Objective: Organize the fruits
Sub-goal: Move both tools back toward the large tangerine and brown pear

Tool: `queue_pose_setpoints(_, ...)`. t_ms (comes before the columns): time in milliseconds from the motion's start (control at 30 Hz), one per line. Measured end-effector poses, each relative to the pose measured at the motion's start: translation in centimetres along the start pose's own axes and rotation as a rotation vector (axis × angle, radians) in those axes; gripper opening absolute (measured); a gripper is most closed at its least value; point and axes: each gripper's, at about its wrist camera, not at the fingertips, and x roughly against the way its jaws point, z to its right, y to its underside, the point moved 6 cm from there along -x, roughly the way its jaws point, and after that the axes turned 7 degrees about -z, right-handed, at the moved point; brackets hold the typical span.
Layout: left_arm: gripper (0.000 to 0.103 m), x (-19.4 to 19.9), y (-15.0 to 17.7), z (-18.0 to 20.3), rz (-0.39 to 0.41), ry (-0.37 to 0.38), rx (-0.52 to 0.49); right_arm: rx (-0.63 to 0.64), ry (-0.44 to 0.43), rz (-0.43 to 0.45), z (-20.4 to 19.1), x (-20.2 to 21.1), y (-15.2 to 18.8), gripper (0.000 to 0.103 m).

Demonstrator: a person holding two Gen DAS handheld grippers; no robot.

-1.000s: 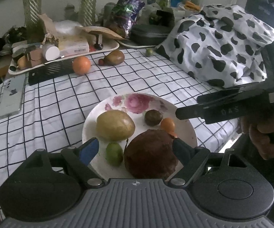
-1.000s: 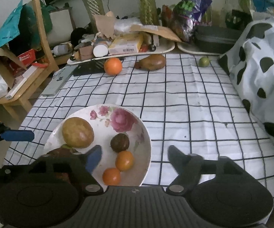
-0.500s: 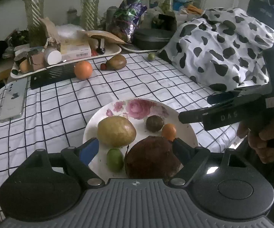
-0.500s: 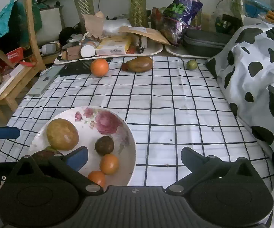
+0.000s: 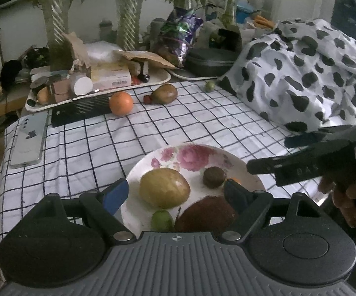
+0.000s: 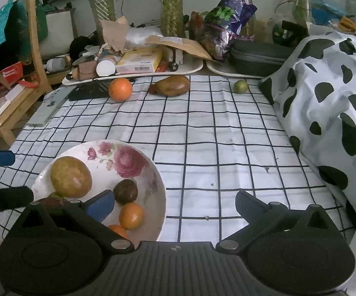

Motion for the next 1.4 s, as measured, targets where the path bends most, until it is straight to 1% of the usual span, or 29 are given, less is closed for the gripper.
queue_pose_setpoints(267,0.084,-1.1,-1.4,-0.8,0.003,-0.041,-0.019,0.011,0.034,0.010,0.3,-0.6,-0.6,0.103)
queue_pose_setpoints(567,0.084,-2.8,-3.5,-1.7,0.011,-0.066,-0.051,0.012,0.064,0.019,1.0,-1.9,-2.0,0.103)
queue_pose_setpoints(767,0.084,-3.9,-4.7,-3.0,0.009,-0.081,-0.040,0.019,0.069,0.010,1.2,-3.3,-3.3,0.103)
queue_pose_setpoints(967,0.084,-5.1,-5.7,-4.2,0.003,-0.103,-0.049,0.056,0.082,0.009,0.9,-4.6,-4.5,0.103)
queue_pose_setpoints(1133,0.084,-6.0,-6.9,-5.0,0.014,-0.131,-0.062,0.083,0.092,0.009,0.9,-5.8,-5.7,0.103)
queue_pose_setpoints(1400,0.084,-7.7,-8.8,-6.1,0.028,-0.118,-0.068,0.097,0.097,0.000,1.1,-7.9,-7.6,0.103)
